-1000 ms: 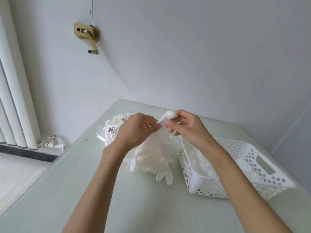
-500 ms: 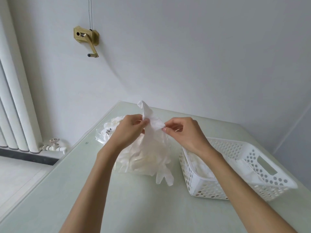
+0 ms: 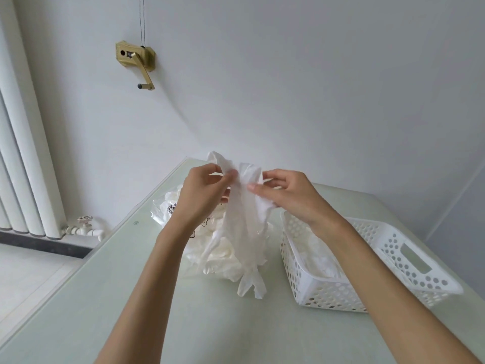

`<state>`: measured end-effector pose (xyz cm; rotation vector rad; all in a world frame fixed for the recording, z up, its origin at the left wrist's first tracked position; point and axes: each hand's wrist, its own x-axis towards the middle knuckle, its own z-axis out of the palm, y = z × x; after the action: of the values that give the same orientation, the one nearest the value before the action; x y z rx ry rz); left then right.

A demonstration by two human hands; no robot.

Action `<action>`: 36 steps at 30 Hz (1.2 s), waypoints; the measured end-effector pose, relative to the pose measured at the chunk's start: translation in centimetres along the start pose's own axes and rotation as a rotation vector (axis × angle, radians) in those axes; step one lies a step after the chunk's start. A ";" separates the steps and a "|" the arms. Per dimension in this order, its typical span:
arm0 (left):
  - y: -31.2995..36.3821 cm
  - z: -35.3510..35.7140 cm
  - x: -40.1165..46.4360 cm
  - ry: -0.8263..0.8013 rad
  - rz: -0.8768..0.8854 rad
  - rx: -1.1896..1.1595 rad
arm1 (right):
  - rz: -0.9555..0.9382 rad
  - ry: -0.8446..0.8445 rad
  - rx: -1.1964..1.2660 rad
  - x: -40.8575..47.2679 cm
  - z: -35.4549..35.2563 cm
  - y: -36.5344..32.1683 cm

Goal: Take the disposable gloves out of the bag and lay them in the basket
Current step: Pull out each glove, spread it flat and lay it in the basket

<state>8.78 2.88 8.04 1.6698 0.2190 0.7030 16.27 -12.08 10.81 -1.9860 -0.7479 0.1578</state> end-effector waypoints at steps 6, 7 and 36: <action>0.4 -0.3 -0.1 -0.003 -0.059 -0.160 | 0.015 0.054 0.040 -0.8 -2.4 0.5; 0.3 -0.3 -0.1 -0.008 -0.067 -0.169 | 0.031 0.053 0.141 -0.8 -2.9 0.4; 5.5 10.5 0.5 -0.777 0.177 0.329 | -0.268 0.362 -0.142 -5.7 -16.1 0.3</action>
<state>13.70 -6.88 12.73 2.1711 -0.3891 0.1032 18.32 -27.55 17.79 -1.9491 -0.7919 -0.4134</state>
